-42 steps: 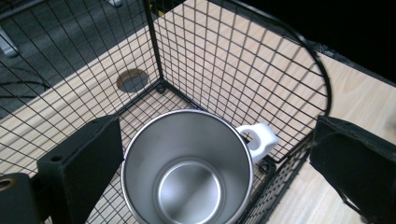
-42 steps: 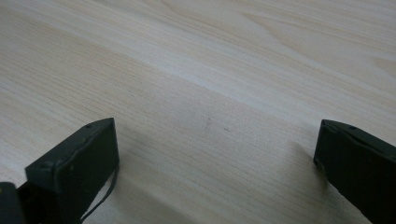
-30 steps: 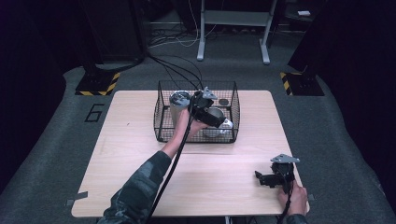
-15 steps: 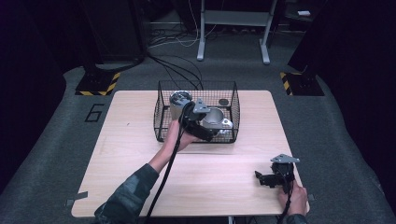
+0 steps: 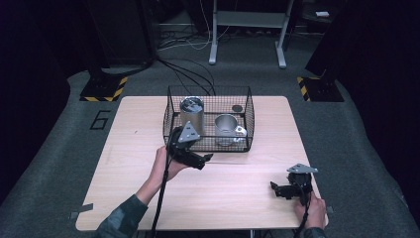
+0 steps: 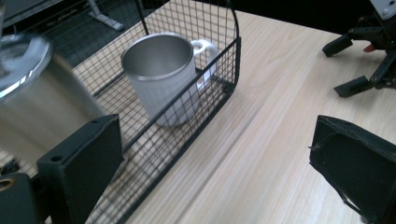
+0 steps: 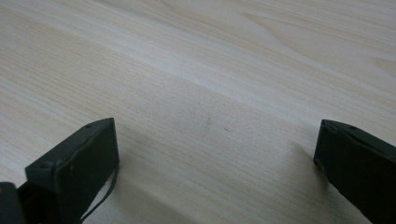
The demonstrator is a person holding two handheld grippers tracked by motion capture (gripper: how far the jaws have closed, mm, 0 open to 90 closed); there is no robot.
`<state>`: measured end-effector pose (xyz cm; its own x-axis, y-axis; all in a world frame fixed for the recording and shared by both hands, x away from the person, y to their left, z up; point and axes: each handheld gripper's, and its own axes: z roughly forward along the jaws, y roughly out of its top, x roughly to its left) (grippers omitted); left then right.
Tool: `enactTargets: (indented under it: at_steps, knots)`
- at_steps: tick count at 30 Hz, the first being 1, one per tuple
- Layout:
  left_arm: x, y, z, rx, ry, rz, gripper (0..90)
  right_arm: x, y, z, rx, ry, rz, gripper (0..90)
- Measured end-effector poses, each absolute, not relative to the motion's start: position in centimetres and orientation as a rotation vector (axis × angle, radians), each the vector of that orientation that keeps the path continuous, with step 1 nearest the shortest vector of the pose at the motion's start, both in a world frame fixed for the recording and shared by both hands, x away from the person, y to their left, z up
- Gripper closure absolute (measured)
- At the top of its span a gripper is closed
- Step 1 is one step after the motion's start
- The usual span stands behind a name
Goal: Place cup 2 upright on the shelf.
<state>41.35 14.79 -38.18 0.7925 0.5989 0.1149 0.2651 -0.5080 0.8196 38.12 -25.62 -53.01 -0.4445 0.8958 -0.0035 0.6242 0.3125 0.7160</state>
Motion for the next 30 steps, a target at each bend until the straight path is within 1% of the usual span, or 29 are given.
enactTargets:
  at_steps: [7,13,16,22,28,30]
  knots:
    - [39.3,17.9,-40.8,2.125,0.707,0.497,1.2,38.1,-25.6,-53.0,1.352,2.183,0.918,0.0]
    - [37.7,20.9,-43.6,2.073,0.823,0.49,0.6,38.1,-25.6,-53.0,1.351,2.183,0.918,0.0]
    - [37.3,22.2,-44.7,2.071,0.854,0.48,0.3,38.1,-25.6,-53.0,1.351,2.183,0.918,0.0]
    - [36.6,25.2,-47.7,2.048,0.986,0.477,0.2,38.1,-25.6,-53.0,1.351,2.183,0.918,0.0]
    - [35.6,26.8,-50.0,2.087,1.068,0.538,0.1,38.1,-25.6,-53.0,1.351,2.183,0.918,0.0]
    - [35.5,27.1,-50.6,2.091,1.088,0.54,0.1,38.1,-25.6,-53.0,1.351,2.183,0.917,0.0]
